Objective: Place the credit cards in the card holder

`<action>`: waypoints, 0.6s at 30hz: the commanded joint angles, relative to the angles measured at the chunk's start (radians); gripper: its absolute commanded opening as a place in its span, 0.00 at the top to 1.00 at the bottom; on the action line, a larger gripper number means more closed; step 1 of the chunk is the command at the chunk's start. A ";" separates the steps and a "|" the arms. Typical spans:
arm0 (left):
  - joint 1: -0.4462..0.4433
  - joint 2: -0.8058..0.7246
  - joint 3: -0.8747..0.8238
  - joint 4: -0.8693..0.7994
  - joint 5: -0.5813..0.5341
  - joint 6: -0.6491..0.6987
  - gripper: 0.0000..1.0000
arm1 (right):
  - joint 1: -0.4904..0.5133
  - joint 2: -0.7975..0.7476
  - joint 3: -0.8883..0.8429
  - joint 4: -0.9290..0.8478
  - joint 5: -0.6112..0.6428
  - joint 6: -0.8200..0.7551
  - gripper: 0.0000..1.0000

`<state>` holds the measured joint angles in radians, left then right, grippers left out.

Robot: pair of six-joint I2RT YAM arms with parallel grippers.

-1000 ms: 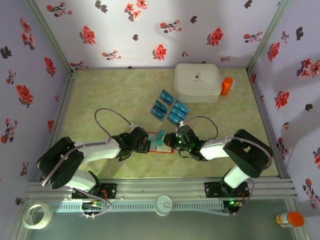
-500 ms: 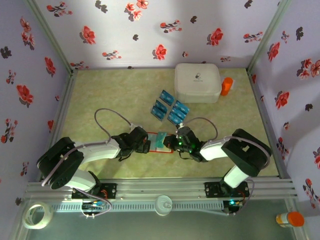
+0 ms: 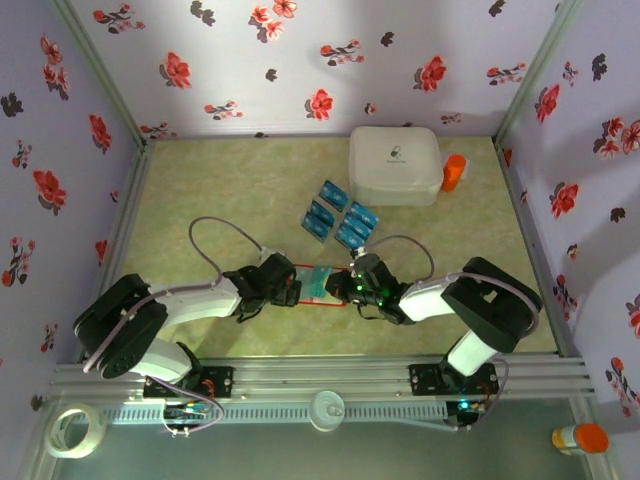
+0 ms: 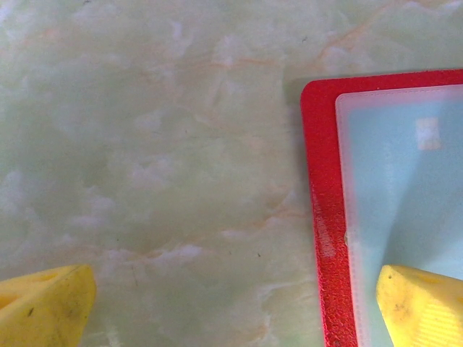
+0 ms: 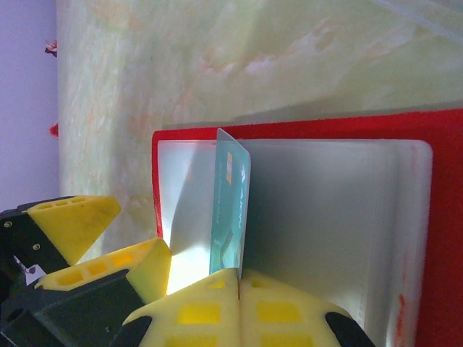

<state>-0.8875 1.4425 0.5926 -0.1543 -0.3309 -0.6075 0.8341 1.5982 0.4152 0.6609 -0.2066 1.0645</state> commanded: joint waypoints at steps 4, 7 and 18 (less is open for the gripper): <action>-0.005 -0.002 -0.026 -0.066 -0.036 -0.004 0.00 | 0.013 0.004 -0.013 -0.075 -0.007 0.021 1.00; -0.005 -0.002 -0.026 -0.067 -0.036 -0.004 0.00 | 0.013 0.000 -0.015 -0.086 -0.005 0.026 1.00; -0.005 -0.002 -0.029 -0.064 -0.040 -0.003 0.00 | 0.015 -0.023 -0.025 -0.121 0.001 0.031 1.00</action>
<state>-0.8875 1.4425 0.5926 -0.1543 -0.3309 -0.6075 0.8387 1.5864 0.4141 0.6266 -0.2134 1.0855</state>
